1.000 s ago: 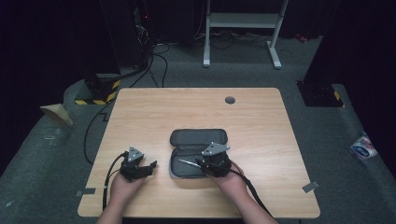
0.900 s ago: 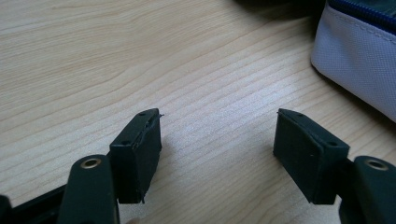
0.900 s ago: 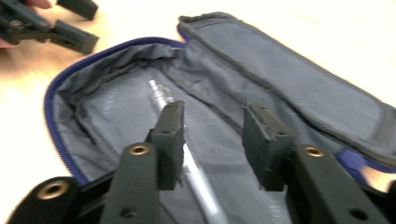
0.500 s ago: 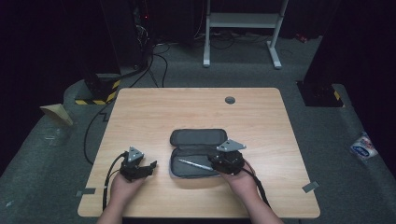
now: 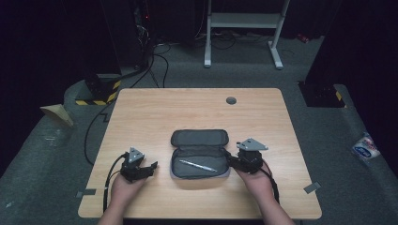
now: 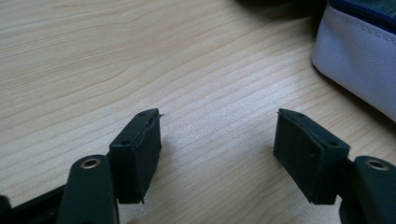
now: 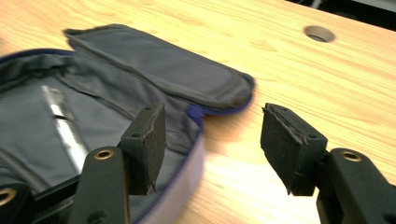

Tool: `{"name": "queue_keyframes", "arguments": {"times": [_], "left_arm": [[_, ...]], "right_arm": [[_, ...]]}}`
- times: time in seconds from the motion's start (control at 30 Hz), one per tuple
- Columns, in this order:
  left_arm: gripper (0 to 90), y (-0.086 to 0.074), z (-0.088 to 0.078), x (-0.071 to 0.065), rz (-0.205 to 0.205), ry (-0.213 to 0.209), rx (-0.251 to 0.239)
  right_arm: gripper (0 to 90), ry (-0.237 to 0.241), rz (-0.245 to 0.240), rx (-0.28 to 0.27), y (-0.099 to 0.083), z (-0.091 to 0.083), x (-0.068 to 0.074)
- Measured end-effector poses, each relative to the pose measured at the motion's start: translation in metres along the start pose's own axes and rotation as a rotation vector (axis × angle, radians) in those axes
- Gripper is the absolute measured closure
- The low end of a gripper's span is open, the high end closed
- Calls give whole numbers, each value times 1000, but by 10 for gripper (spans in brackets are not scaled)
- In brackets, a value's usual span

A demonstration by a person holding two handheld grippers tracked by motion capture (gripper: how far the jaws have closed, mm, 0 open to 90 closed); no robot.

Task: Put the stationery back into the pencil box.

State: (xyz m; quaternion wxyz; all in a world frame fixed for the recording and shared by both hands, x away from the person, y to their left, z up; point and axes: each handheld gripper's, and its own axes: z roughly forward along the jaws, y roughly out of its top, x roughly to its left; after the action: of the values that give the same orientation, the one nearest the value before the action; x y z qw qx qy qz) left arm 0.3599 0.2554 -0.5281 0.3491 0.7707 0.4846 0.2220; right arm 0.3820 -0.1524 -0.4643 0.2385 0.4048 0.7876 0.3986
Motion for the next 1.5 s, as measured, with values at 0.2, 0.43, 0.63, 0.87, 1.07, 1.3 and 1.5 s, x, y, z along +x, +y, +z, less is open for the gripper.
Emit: {"name": "queue_keyframes", "arguments": {"times": [0.2,0.43,0.63,0.87,1.07,1.3,1.5], "left_arm": [[321,0,0,0,-1,0,-1],[320,0,0,0,-2,1,-1],[320,0,0,0,-3,2,-1],[320,0,0,0,-4,4,0],[320,0,0,0,-4,4,0],[319,0,0,-1,-4,6,0],[319,-1,-1,-1,-4,7,0]], "right_arm": [[392,-49,35,-7,-13,-10,-21],[389,-99,77,-4,-30,-20,-41],[385,-133,103,12,-44,-23,-54],[374,-166,120,35,-61,-26,-66],[362,-185,123,76,-75,-25,-70],[335,-191,125,153,-89,-20,-73],[290,-174,184,159,-91,-20,-78]]}}
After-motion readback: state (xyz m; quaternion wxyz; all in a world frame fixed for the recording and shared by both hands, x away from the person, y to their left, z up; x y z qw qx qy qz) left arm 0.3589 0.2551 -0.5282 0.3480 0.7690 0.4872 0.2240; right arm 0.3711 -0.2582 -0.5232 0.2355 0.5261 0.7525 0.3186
